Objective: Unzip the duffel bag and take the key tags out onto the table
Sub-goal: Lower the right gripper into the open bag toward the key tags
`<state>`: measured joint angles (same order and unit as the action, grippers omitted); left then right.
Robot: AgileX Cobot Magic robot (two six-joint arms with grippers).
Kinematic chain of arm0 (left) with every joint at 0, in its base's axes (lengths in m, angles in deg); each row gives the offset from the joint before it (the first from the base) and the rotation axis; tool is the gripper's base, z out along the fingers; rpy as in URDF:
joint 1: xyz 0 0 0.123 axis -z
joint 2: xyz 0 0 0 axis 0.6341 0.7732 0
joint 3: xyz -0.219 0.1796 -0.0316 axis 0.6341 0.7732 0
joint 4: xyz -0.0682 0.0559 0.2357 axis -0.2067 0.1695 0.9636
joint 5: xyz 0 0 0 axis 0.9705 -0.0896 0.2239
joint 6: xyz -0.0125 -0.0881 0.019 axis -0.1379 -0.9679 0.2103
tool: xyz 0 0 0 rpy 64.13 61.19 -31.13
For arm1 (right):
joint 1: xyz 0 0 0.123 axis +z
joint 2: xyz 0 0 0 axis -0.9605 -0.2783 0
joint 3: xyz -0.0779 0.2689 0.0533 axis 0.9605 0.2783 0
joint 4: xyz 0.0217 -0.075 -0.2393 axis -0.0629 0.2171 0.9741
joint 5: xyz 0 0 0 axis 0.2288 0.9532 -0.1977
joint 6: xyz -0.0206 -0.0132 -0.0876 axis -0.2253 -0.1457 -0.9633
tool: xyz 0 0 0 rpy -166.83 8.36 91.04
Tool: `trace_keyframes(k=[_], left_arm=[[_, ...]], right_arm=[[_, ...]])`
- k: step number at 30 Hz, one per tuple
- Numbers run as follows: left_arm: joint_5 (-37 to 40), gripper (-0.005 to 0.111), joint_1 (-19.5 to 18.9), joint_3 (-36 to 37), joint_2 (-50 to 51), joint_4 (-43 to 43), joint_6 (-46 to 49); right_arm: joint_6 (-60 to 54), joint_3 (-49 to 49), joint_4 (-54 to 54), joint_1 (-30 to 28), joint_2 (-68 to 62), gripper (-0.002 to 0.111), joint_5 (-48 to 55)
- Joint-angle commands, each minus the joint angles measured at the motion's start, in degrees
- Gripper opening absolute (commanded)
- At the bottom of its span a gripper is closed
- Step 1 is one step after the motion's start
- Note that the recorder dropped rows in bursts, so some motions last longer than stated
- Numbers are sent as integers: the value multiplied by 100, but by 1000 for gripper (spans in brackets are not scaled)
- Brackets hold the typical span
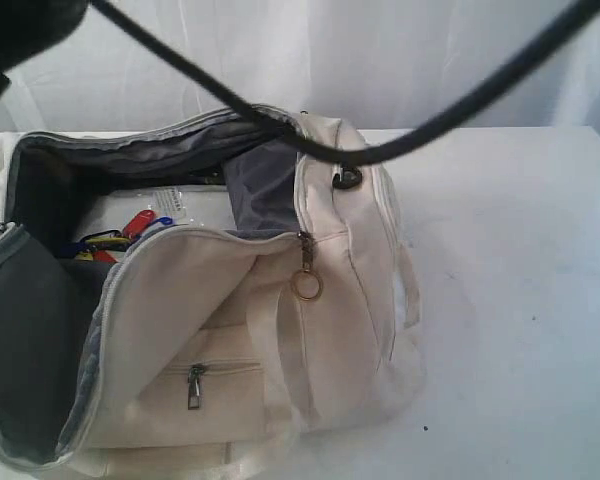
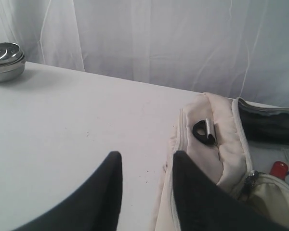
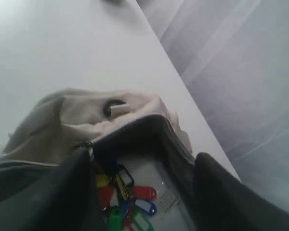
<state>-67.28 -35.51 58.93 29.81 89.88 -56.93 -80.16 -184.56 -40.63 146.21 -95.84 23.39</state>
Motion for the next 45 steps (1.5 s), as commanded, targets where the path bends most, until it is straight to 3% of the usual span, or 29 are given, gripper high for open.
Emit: trace_keyframes(k=[1, 6, 12, 21, 35, 45], left_arm=[[-22, 40, 32, 12, -32, -1, 29], [-1, 40, 32, 12, -32, -1, 68], [17, 40, 32, 12, -32, -1, 206], [19, 40, 32, 12, -32, -122, 207], [19, 40, 32, 12, -32, -122, 228], [19, 40, 32, 12, -32, -122, 257]], right_arm=[[115, -10, 134, -218, -613, 44, -142], [125, -10, 555, -407, -1287, 20, 97], [56, -10, 661, -506, -1332, 0, 2101], [-477, 151, -1052, -506, -724, 0, 2949], [-478, 1241, -1268, -506, -185, 0, 2949], [-248, 1241, -547, -506, 490, 1, -272]])
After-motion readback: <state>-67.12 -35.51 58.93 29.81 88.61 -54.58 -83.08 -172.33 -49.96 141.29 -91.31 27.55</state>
